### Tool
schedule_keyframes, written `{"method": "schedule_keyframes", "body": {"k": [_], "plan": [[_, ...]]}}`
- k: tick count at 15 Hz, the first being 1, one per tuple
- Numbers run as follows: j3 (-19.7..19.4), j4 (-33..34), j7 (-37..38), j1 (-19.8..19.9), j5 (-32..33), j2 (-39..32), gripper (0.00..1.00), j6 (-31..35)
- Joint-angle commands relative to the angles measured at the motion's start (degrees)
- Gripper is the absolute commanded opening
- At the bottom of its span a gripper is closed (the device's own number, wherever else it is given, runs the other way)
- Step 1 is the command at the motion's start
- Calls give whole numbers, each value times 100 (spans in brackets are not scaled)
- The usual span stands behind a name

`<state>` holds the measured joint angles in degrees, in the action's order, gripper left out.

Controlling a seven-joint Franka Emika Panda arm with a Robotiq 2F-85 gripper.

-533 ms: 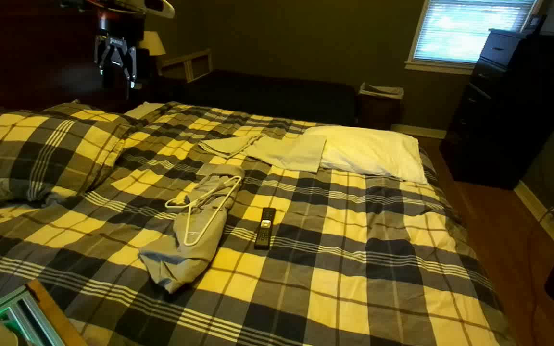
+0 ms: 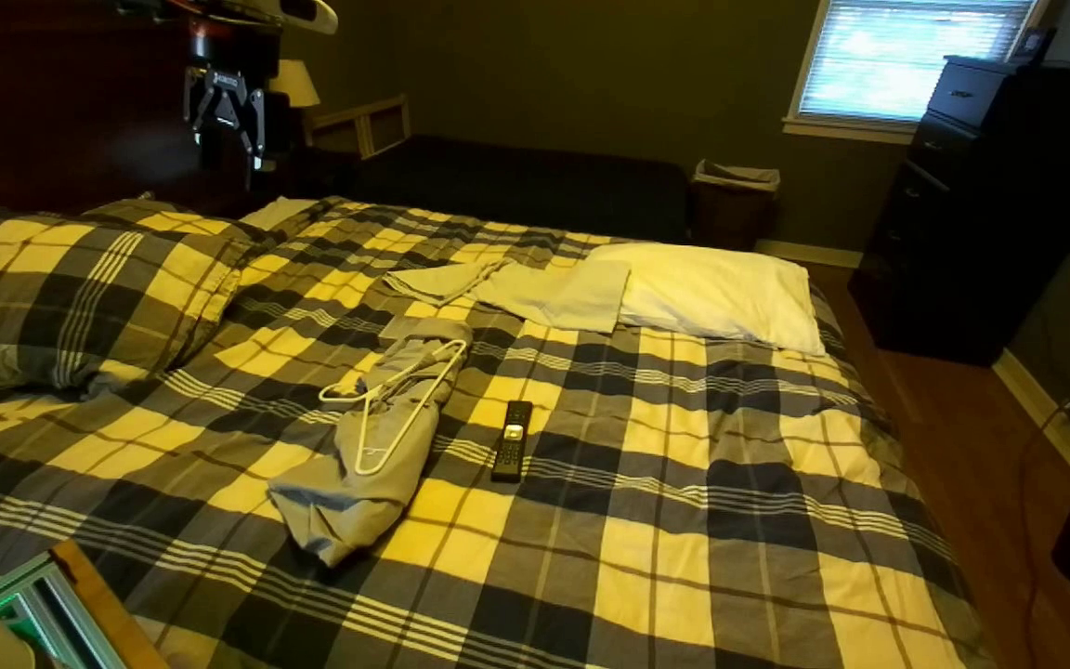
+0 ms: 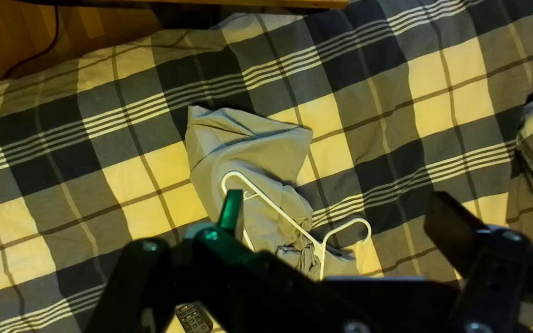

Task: Move the bottom right tip of the duvet to the left

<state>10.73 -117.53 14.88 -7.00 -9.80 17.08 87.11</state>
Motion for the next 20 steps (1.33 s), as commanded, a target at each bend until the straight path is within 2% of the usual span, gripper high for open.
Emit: {"method": "schedule_keyframes", "body": {"k": [1, 5, 11, 15, 20], "plan": [[-353, 479, -49, 285, -147, -379, 100, 461], [-979, 902, -174, 727, -335, -986, 100, 1446], [-1642, 1437, -140, 1265, -817, -2518, 100, 3100], [-1984, 1961, -44, 1734, -1010, -3610, 100, 3512], [-2223, 2681, 232, 2381, -1229, -4844, 100, 3475]]}}
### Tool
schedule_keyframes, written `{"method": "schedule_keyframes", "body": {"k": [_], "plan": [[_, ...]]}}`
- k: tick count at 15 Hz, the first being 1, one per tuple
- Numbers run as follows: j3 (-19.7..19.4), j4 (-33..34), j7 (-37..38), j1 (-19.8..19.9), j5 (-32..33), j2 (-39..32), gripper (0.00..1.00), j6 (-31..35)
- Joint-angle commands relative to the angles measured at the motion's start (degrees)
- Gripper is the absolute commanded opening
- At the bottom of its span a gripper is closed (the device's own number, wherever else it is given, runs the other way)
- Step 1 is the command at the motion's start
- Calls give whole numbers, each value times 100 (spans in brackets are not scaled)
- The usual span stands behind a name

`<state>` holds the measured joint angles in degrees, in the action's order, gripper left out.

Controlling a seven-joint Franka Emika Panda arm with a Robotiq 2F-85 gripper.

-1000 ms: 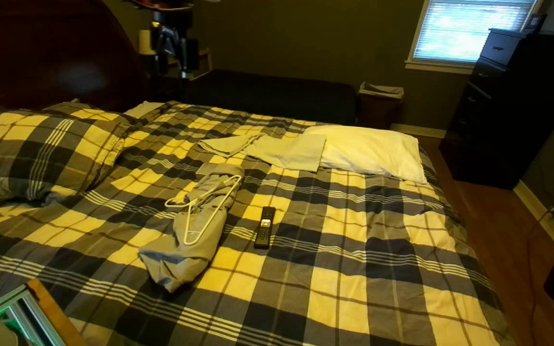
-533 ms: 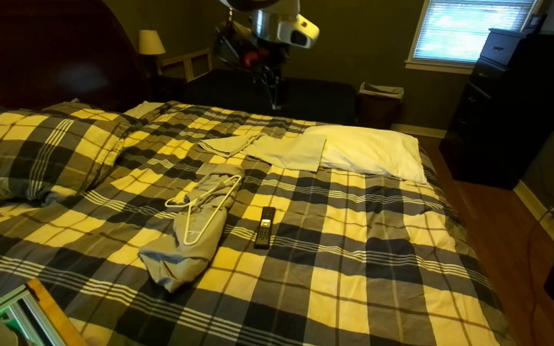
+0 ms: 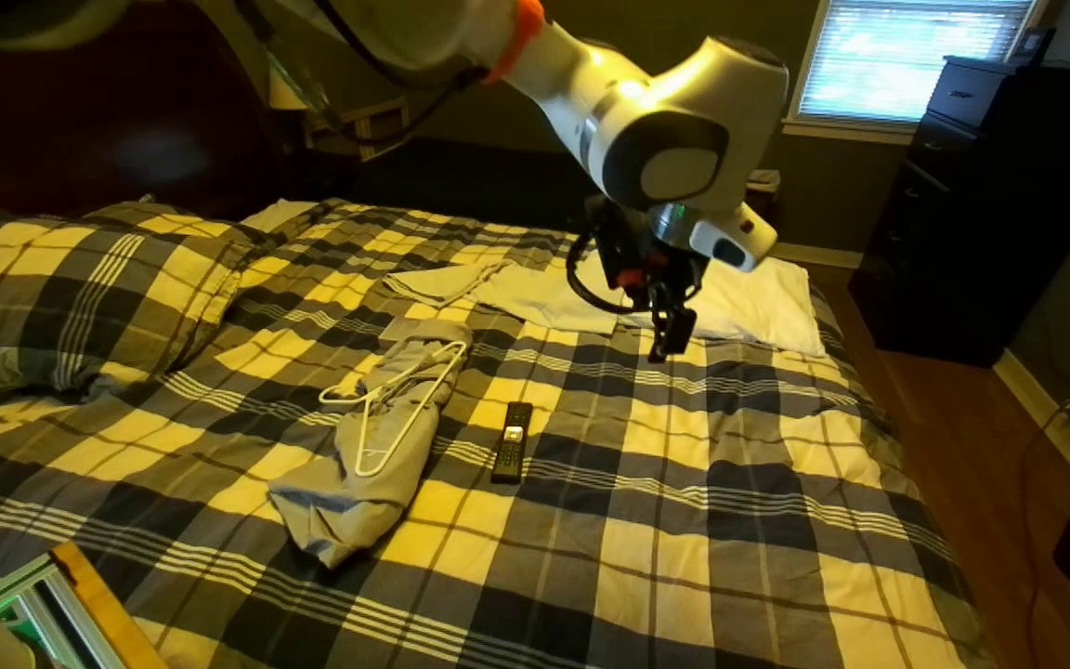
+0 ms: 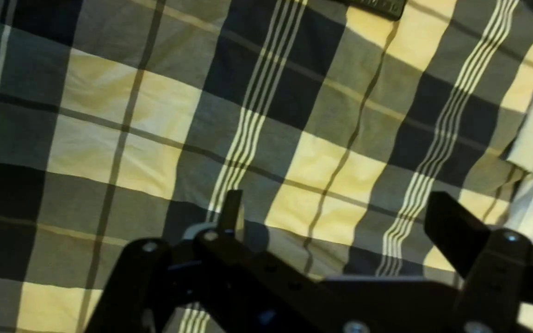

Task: Move the bottom right tip of the duvet to the left

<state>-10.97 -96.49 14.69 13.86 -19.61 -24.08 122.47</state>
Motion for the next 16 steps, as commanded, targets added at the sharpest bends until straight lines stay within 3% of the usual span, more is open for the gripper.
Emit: {"method": "schedule_keyframes", "body": {"k": [1, 5, 7, 8, 13, 14, 16], "plan": [[-52, 649, 307, 407, -332, -920, 100, -23], [-161, 1003, 692, 832, -532, -1577, 100, 33], [-44, 1340, 765, 1100, -718, -1759, 100, -530], [-134, 926, 594, 921, -458, -1520, 100, -148], [-83, 1231, 674, 1062, -605, -1695, 100, -381], [-101, 1386, 966, 1024, -758, -1874, 100, 66], [-221, 1977, 1651, 1035, -717, -2394, 100, 235]]}}
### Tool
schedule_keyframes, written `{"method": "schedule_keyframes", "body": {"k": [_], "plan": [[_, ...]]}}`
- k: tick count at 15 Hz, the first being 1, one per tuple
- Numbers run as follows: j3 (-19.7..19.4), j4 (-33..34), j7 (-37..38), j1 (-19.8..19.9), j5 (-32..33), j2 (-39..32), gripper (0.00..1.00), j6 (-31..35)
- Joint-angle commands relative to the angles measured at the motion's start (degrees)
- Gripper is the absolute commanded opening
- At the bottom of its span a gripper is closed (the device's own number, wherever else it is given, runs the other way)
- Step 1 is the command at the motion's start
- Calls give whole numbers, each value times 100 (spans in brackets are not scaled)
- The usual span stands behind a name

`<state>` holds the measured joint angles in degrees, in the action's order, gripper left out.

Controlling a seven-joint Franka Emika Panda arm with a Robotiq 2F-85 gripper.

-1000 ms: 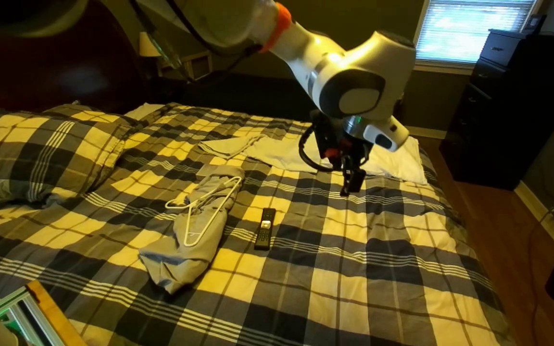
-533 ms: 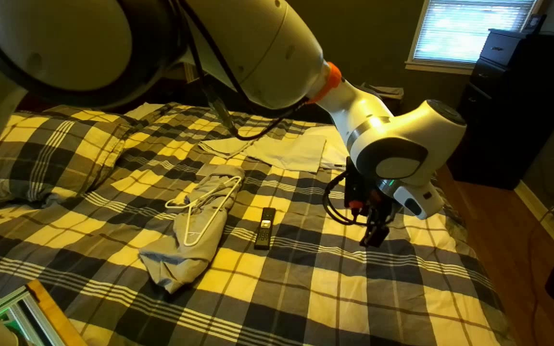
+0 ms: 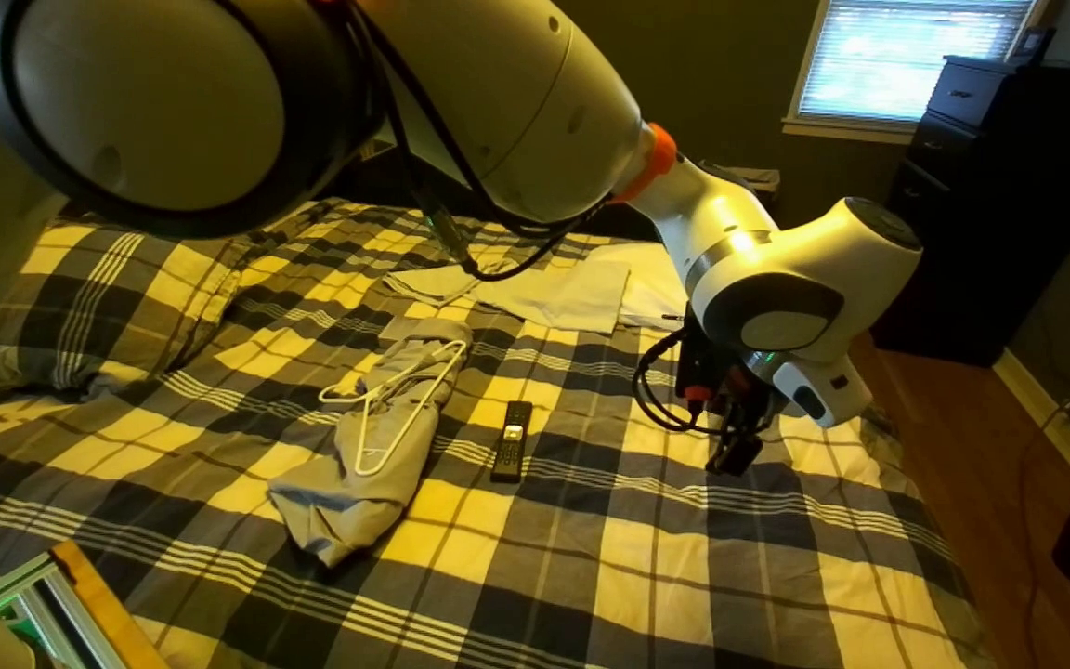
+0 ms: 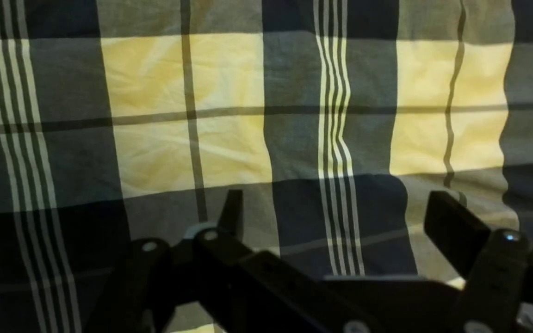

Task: Move the bottom right tip of the duvet to the left

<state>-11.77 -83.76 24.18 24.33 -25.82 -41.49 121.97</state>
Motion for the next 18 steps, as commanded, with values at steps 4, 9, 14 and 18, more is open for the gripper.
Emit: {"method": "schedule_keyframes", "body": {"k": [4, 9, 14, 18], "plan": [[-230, 1864, 1715, 224, -71, -1799, 100, 742], [-779, 3234, 3197, 361, 152, -3254, 100, 942], [-1515, 4461, 4616, 529, 325, -4420, 100, 1107], [-1582, 4152, 5508, 565, 1254, -4369, 65, 1309]]}}
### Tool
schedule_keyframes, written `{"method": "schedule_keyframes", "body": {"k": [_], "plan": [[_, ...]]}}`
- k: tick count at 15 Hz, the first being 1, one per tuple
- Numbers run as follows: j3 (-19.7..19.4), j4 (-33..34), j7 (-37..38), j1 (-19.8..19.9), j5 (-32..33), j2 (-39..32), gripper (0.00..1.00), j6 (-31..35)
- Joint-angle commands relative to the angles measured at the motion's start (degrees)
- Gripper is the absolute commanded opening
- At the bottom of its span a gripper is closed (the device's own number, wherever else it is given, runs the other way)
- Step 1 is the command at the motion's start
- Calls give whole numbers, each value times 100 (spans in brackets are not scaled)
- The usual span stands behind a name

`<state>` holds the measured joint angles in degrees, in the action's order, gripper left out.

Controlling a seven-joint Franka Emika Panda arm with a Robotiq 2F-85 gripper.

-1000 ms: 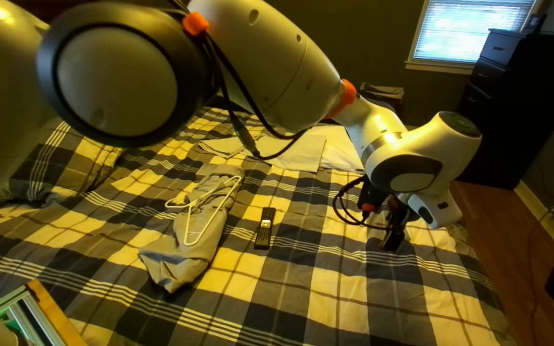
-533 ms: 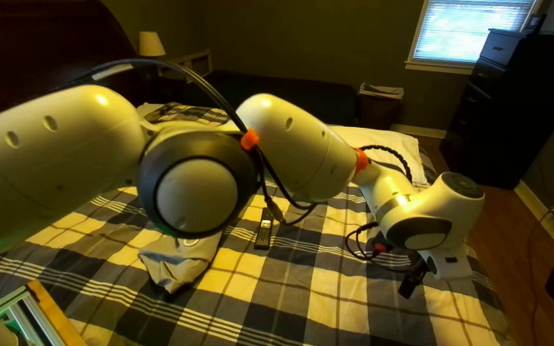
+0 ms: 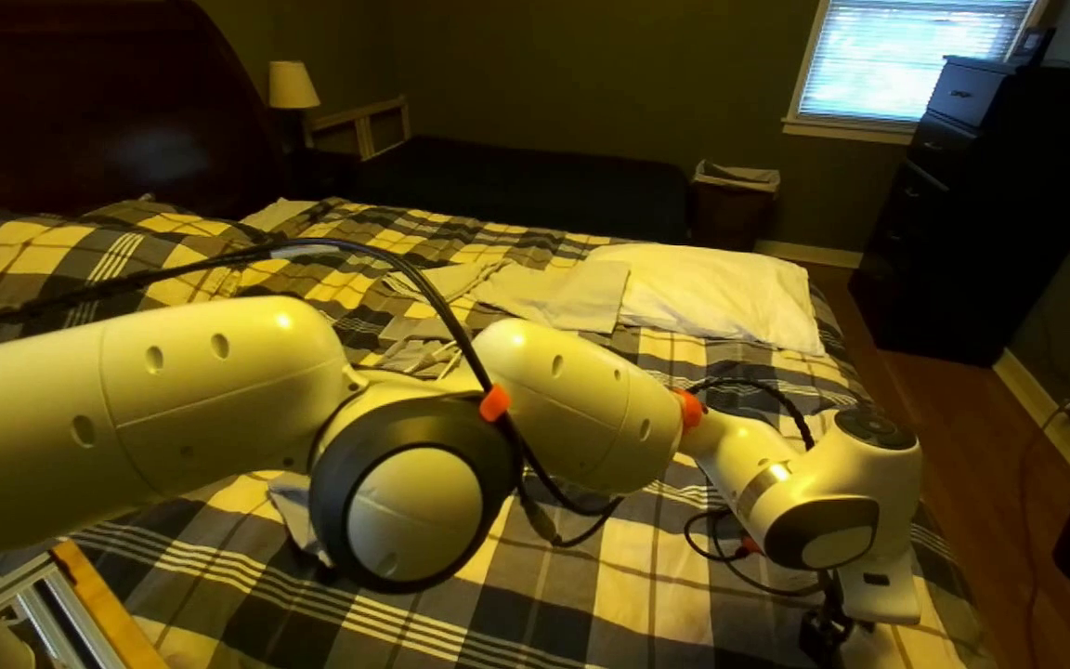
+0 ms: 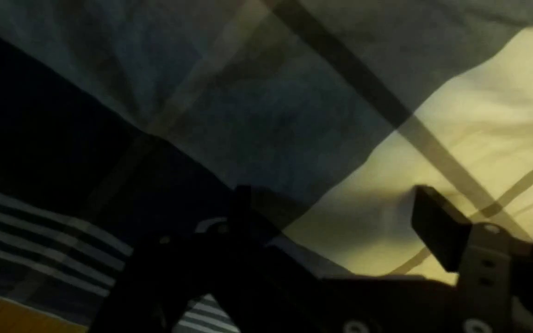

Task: Move the bottom right tip of the duvet to the left

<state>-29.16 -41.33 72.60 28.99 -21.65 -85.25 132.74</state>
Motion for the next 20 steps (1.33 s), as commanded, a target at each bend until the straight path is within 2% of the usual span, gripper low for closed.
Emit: {"method": "schedule_keyframes", "body": {"k": [1, 4, 8, 9, 11, 12, 13, 14, 17, 18, 20], "plan": [[173, 27, 737, 146, 1050, -86, 58, 164], [414, 47, 655, 266, 1585, -80, 35, -11], [690, 76, 526, 386, 1867, -73, 4, -159], [733, 71, 519, 403, 1908, -70, 1, -178], [812, 85, 493, 448, 1957, -64, 0, -120], [907, 174, 453, 523, 1885, -58, 26, -149], [975, 228, 419, 588, 1847, -51, 26, -89], [1051, 281, 373, 664, 1810, -40, 32, -33], [1384, 338, 192, 853, 1695, 18, 55, 14], [1475, 686, 82, 942, 1608, -188, 62, -121], [1721, 434, -118, 988, 1585, -55, 77, -56]]}}
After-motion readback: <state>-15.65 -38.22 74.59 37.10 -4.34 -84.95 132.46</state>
